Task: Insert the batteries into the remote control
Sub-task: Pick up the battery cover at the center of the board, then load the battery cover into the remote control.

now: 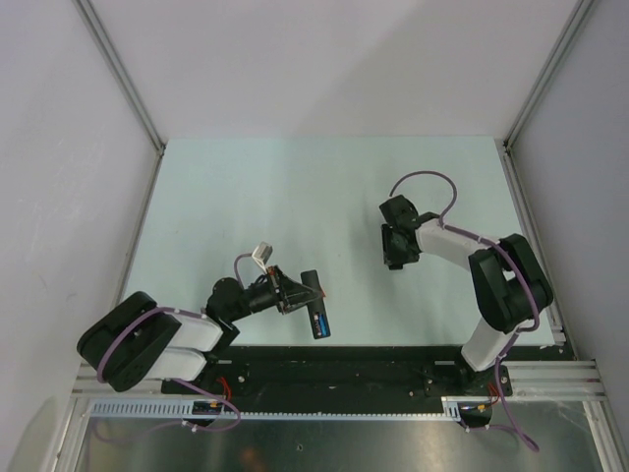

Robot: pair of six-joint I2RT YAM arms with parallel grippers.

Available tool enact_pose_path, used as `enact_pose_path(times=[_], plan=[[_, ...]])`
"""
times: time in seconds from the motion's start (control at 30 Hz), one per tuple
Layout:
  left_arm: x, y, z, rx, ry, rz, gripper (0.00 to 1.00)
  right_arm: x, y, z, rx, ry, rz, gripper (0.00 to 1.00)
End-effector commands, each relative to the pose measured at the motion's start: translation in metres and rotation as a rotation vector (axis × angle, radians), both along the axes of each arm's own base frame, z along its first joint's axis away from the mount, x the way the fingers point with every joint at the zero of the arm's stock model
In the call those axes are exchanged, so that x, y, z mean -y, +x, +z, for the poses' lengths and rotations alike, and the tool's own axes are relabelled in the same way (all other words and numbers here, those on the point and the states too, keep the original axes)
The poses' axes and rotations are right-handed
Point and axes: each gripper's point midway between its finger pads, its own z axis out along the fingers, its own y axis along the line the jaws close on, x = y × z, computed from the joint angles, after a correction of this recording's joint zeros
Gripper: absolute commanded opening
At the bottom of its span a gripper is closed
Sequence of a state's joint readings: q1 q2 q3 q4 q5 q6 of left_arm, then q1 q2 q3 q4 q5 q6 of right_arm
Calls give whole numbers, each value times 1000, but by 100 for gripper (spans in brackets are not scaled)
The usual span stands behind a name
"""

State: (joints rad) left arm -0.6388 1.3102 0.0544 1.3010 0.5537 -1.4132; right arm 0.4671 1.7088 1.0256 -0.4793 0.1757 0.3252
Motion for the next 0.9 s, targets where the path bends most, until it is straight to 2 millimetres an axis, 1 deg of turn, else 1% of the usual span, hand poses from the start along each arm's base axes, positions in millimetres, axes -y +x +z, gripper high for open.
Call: enact_pose_path(times=[0.0, 0.07, 0.17, 0.2, 0.27, 0.3, 0.33, 0.37, 0.4, 0.43, 0.5, 0.53, 0.57, 0.6, 0.63, 0.67, 0.7, 0.73, 0.8, 0.83, 0.87], plan=[[0, 6, 54, 214, -149, 17, 0, -8, -6, 34, 51, 34, 1, 31], [3, 14, 59, 216, -158, 35, 0, -12, -12, 43, 58, 44, 14, 31], [8, 26, 62, 208, -164, 60, 0, -16, -25, 63, 75, 64, 32, 30], [10, 31, 61, 198, -162, 67, 0, -21, -35, 75, 85, 83, 58, 30], [16, 40, 64, 200, -172, 75, 0, -27, -45, 86, 91, 113, 81, 30], [18, 45, 66, 202, -178, 82, 0, -31, -56, 93, 77, 139, 97, 30], [19, 48, 68, 207, -183, 88, 0, -33, -62, 106, 96, 164, 108, 30], [23, 54, 69, 211, -188, 93, 0, -34, -67, 113, 99, 176, 113, 30], [23, 59, 71, 214, -194, 111, 0, -35, -79, 120, 78, 181, 129, 29], [26, 64, 74, 224, -202, 117, 0, -35, -84, 132, 96, 199, 137, 29], [29, 73, 71, 218, -204, 133, 0, -32, -100, 142, 74, 195, 146, 28], [32, 78, 75, 225, -215, 137, 0, -36, -105, 156, 94, 216, 162, 27], [35, 83, 70, 216, -210, 143, 0, -36, -109, 161, 88, 219, 168, 26], [36, 86, 70, 218, -213, 149, 0, -34, -119, 162, 60, 211, 175, 25], [39, 91, 73, 226, -223, 156, 0, -40, -123, 171, 64, 227, 189, 24], [40, 94, 72, 227, -227, 160, 0, -37, -131, 171, 34, 213, 197, 24], [43, 98, 66, 222, -215, 163, 0, -40, -137, 173, 17, 218, 213, 24], [46, 102, 67, 231, -218, 175, 0, -46, -142, 181, 15, 233, 231, 23], [50, 105, 63, 244, -205, 188, 0, -49, -155, 183, -32, 231, 257, 23], [50, 108, 66, 255, -208, 211, 0, -50, -158, 184, -48, 232, 263, 22], [54, 105, 66, 263, -206, 211, 0, -53, -165, 187, -62, 230, 288, 22]])
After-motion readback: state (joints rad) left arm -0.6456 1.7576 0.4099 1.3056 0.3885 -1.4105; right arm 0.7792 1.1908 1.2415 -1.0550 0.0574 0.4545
